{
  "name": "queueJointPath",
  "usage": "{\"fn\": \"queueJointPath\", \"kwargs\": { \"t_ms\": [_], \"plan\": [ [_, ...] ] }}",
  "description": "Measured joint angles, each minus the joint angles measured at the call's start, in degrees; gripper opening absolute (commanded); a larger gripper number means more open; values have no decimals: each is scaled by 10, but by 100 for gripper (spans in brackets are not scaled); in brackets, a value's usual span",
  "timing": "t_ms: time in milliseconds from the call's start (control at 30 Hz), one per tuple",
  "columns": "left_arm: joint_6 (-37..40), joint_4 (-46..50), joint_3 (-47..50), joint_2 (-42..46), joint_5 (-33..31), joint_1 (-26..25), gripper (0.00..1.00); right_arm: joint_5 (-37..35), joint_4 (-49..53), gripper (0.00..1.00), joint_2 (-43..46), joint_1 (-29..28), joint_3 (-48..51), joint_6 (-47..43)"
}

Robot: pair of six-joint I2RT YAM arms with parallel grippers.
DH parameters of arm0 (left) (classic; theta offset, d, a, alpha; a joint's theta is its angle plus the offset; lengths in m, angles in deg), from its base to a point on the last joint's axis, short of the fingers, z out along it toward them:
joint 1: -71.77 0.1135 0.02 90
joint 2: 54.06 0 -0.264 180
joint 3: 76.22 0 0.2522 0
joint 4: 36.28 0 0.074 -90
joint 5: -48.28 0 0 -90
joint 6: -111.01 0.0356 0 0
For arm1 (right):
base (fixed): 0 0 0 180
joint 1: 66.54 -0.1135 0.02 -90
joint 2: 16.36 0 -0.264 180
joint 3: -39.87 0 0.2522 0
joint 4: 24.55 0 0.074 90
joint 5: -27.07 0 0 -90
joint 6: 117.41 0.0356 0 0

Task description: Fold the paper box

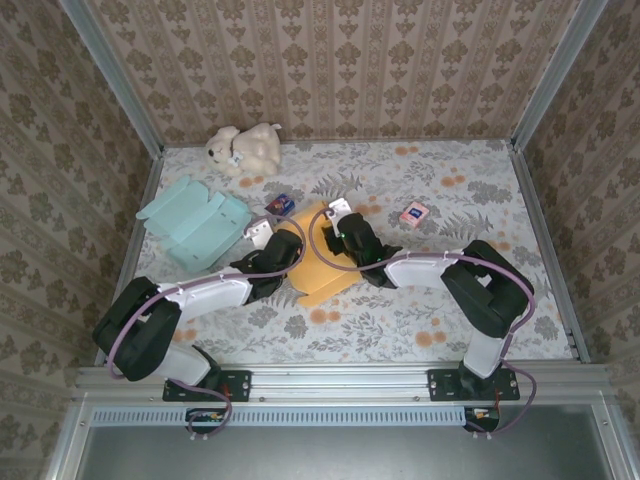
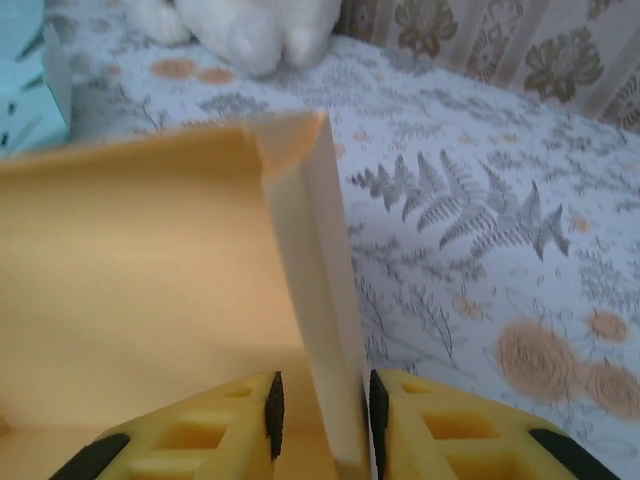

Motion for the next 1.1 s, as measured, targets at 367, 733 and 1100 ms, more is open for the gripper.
{"fn": "queueJointPath", "kwargs": {
  "t_ms": [367, 733, 1100],
  "plan": [
    [0, -2, 0, 0, 0, 0, 0, 5, -5, 31, -26, 14, -45, -18],
    [5, -23, -1, 0, 0, 1, 0, -78, -26, 6, -41, 1, -45, -40],
    [60, -27, -7, -23, -5, 20, 0, -44, -22, 38, 13, -4, 24, 15]
  ]
}}
